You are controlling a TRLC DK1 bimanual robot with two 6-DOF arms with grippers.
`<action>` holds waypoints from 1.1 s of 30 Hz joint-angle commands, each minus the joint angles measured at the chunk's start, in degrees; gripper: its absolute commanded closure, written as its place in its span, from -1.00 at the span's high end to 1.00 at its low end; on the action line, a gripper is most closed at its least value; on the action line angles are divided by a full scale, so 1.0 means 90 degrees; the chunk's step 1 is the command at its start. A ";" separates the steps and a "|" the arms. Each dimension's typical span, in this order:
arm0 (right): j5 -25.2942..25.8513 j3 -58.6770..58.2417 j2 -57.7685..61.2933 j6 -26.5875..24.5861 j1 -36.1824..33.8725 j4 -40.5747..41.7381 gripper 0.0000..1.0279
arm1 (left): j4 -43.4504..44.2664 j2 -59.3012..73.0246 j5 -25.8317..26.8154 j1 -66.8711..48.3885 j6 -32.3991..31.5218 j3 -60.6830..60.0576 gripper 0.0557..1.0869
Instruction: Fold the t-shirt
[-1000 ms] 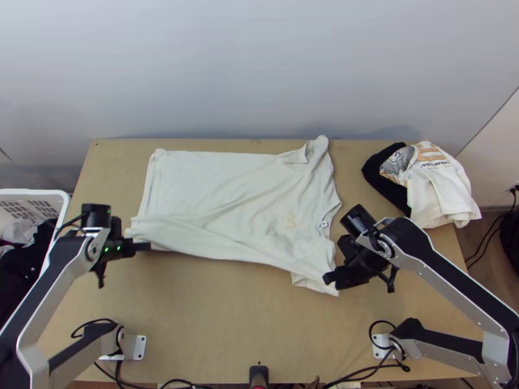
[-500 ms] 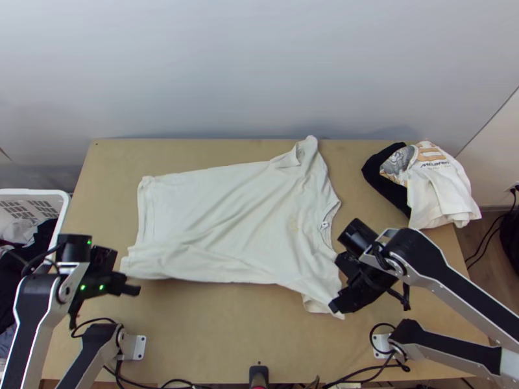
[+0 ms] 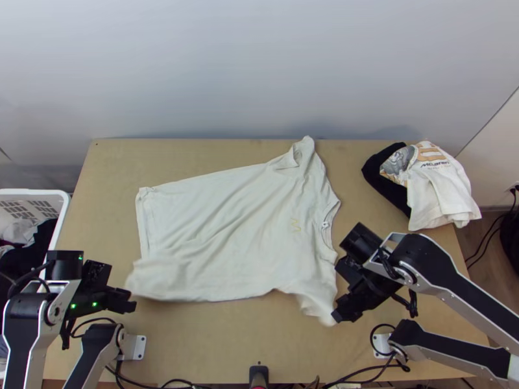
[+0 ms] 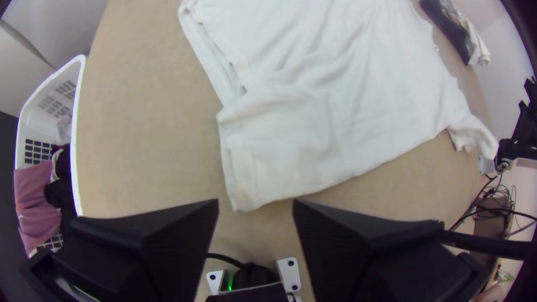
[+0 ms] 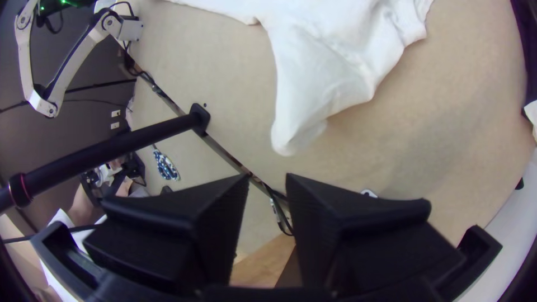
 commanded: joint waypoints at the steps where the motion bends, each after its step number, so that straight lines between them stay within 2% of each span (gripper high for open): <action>1: 0.0001 0.0333 0.0059 0.0044 -0.0320 0.0009 0.45 | -0.0116 0.0498 -0.0169 0.0072 -0.0319 0.0106 0.91; 3: 0.0001 0.0430 0.0078 0.0054 -0.0437 0.0009 0.81 | -0.0058 0.0605 -0.0159 0.0062 -0.0485 0.0302 0.91; 5: 0.0001 0.0548 0.0166 0.0044 -0.0672 0.0028 0.93 | 0.0206 0.0810 -0.0169 0.0072 -0.0700 0.0458 0.90; 13: -0.0047 0.1495 0.1084 0.0230 -0.2293 0.0644 0.93 | 0.2296 0.2861 -0.0169 0.0218 -0.2282 0.1327 0.91; 17: 0.0158 0.1876 0.1231 0.0269 -0.2576 0.1845 0.93 | 0.3556 0.4218 -0.0179 0.0209 -0.2985 0.1698 0.91; 19: 0.0168 0.1993 0.1309 0.0669 -0.2791 0.2538 0.93 | 0.3858 0.4941 -0.0169 0.0218 -0.3170 0.2001 0.91; 23: 0.0187 0.2325 0.1700 0.1089 -0.3064 0.2763 0.93 | 0.4073 0.6113 -0.0188 0.0238 -0.3346 0.2645 0.91; 26: 0.0695 0.2227 0.1924 0.1060 -0.3191 0.3232 0.93 | 0.4552 0.6543 -0.0315 0.0218 -0.3366 0.2802 0.91; 33: 0.1212 0.2218 0.2715 0.1001 -0.3357 0.4032 0.93 | 0.4825 0.7588 -0.0501 0.0179 -0.3444 0.3573 0.91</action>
